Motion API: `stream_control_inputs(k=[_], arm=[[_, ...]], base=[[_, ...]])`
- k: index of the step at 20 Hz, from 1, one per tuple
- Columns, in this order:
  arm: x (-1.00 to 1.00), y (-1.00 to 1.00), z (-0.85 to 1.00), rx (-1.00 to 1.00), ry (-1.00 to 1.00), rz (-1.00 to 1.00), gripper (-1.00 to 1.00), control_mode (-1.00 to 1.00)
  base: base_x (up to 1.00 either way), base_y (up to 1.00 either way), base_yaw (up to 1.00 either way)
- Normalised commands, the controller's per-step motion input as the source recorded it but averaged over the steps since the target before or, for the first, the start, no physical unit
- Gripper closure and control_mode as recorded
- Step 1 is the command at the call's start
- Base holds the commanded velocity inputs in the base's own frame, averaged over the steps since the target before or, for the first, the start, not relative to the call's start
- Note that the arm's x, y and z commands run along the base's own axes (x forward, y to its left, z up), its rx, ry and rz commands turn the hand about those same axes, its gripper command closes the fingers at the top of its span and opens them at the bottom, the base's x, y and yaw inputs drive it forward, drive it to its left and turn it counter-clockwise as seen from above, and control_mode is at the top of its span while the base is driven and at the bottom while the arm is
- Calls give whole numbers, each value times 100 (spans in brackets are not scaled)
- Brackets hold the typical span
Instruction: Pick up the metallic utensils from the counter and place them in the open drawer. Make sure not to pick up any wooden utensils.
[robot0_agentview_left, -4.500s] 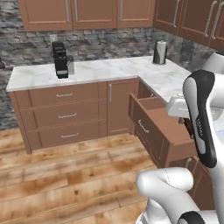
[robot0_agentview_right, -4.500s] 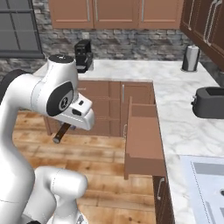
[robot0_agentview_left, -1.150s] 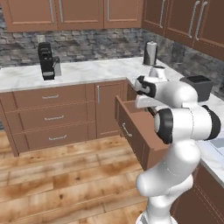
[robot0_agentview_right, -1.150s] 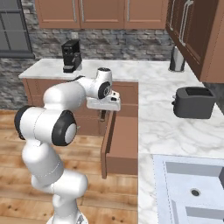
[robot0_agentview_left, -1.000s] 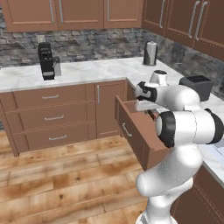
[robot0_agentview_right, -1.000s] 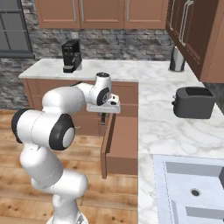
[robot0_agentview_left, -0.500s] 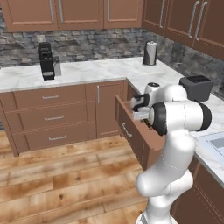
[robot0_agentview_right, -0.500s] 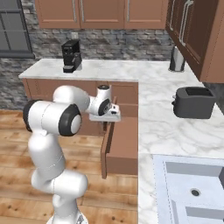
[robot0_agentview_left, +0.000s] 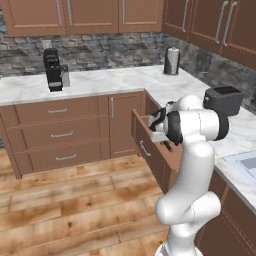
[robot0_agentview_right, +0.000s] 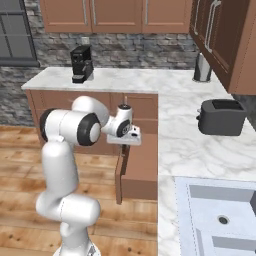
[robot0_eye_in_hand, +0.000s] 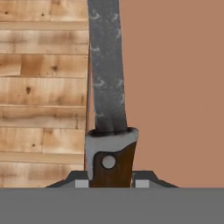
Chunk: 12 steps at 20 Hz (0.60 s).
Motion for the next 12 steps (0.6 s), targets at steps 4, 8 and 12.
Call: stream_control_inputs(k=[4,8,12], arm=[[18,-18,-45,3,0,0,100,-100],[21,-11,-46,0,0,0,100,-100],[23,-1,-24,0,0,0,100,-100]], base=[[0,0,0],[0,0,0],[0,0,0]])
